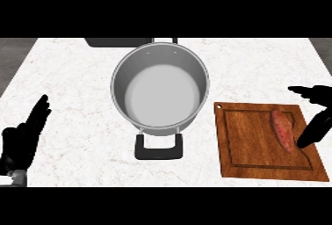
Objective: Pick the sweet potato from the cutting board and place it in the pot
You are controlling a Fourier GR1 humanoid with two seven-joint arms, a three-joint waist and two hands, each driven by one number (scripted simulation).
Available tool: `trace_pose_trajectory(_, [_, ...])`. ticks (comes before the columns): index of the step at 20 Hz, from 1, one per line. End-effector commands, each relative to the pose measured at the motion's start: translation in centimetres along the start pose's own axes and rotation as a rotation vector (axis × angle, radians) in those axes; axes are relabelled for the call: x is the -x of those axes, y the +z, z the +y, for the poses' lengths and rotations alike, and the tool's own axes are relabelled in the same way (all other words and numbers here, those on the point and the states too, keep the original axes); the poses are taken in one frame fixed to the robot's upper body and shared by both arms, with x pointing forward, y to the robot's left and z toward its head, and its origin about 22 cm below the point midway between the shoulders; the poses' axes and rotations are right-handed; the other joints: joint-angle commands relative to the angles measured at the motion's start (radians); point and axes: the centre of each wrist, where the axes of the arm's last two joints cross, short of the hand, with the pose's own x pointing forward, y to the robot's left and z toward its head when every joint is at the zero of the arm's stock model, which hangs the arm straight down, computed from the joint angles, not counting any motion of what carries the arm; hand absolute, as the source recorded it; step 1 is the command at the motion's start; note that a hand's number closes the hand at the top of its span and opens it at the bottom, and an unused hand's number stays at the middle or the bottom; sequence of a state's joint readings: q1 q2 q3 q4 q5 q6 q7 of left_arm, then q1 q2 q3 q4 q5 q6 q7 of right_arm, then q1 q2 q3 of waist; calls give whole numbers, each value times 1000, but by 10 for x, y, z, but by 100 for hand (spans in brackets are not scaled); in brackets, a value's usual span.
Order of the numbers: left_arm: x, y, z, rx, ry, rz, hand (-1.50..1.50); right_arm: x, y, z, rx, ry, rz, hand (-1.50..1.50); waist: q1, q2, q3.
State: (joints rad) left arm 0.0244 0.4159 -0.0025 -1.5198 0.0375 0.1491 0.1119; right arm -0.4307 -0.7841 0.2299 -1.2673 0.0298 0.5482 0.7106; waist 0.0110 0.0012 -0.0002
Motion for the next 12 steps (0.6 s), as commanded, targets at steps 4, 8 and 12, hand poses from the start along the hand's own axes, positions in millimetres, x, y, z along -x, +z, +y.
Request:
trace_pose_trajectory(4, [-6,-13,-16,-15,0,-4,0,-15,-23,2,-28,51,30,-150,-5,0,0])
trace_pose_trajectory(8, [-6,0,-16,6,6,23,0,-20,-41,11,-62,50,61,-150,-1,0,0])
trace_pose_trajectory(12, [15,13,17,-14,-15,4,0,-4,-46,45,-49,34,80,-150,-6,-2,0])
